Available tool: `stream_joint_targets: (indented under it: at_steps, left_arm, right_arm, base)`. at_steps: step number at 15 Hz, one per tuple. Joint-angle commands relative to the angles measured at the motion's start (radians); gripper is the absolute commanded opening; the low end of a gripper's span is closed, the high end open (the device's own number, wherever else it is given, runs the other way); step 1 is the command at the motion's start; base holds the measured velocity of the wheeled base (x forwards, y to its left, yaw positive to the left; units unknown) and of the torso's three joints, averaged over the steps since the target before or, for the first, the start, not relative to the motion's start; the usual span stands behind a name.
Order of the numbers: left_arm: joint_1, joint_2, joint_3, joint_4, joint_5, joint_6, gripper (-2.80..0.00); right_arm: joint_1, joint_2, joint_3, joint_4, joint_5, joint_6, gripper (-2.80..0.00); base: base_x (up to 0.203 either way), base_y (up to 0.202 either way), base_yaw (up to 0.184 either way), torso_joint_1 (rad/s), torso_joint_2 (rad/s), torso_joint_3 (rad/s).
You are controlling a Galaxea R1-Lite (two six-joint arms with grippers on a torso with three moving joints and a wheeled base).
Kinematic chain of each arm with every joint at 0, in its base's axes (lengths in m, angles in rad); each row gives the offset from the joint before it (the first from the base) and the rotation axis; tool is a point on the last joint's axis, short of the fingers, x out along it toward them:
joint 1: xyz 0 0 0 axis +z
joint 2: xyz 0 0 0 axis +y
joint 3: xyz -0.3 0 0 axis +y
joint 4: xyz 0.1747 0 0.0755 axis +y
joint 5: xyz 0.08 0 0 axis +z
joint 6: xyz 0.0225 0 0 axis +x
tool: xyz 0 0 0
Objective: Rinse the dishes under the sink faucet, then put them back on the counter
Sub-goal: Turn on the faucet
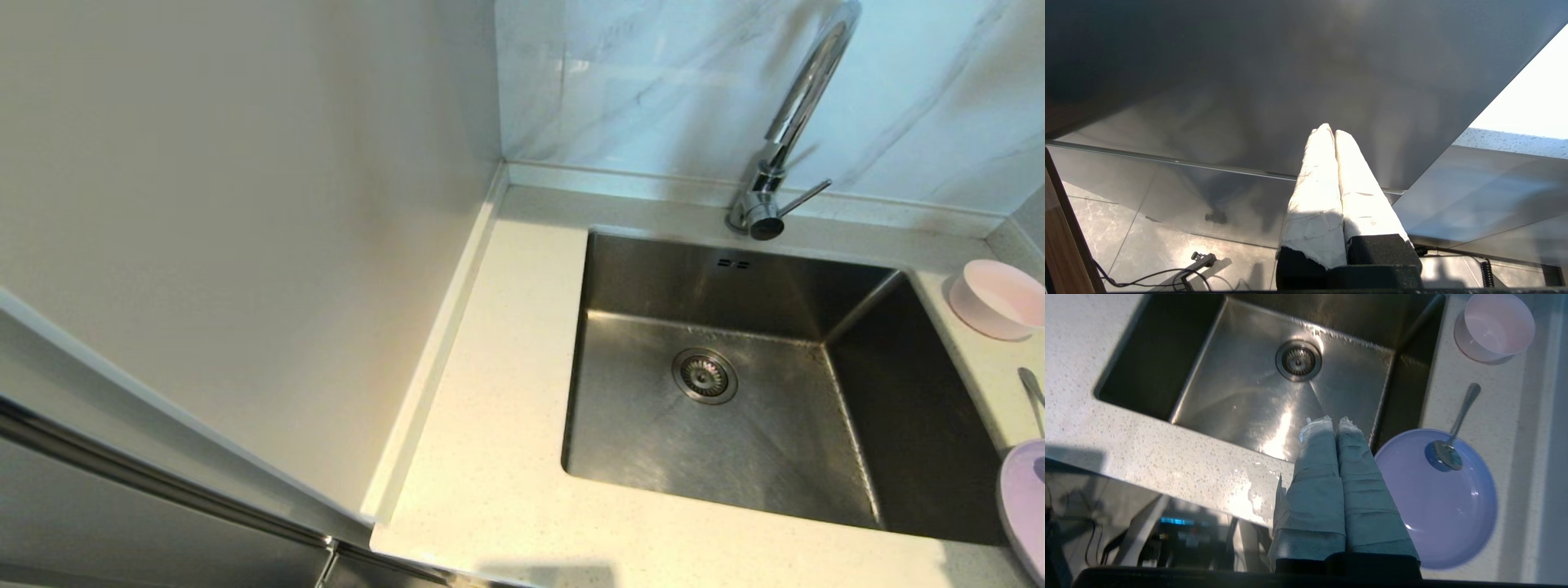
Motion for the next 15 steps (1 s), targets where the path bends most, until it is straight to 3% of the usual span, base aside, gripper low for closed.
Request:
stream_joint_targets:
  at_steps: [1,4,6,15]
  left_arm:
    - [0.0,0.0,0.0,0.0,-0.001,0.0,-2.8]
    - [0.0,0.0,0.0,0.0,0.001,0.0,-2.8]
    - [0.0,0.0,0.0,0.0,0.0,0.0,-2.8]
    - [0.0,0.0,0.0,0.0,0.001,0.0,-2.8]
  right_arm:
    - [0.0,0.262,-0.317,0.318,-0.02,-0.022,-2.8]
    - [-0.005,0.504,-0.562,0.549,-0.1,-0.125,-2.8]
    - [-0.01,0.618,-0.603,0.559,-0.176,-0.209,-2.8]
    - [-0.207,0.947,-0.646,0.142,-0.224,-0.314,-2.8]
  base:
    - [0.0,0.0,0.0,0.0,0.0,0.0]
    - [0.0,0.0,0.0,0.0,0.0,0.0]
    - [0.0,0.0,0.0,0.0,0.0,0.0]
    - [0.0,0.0,0.0,0.0,0.0,0.0]
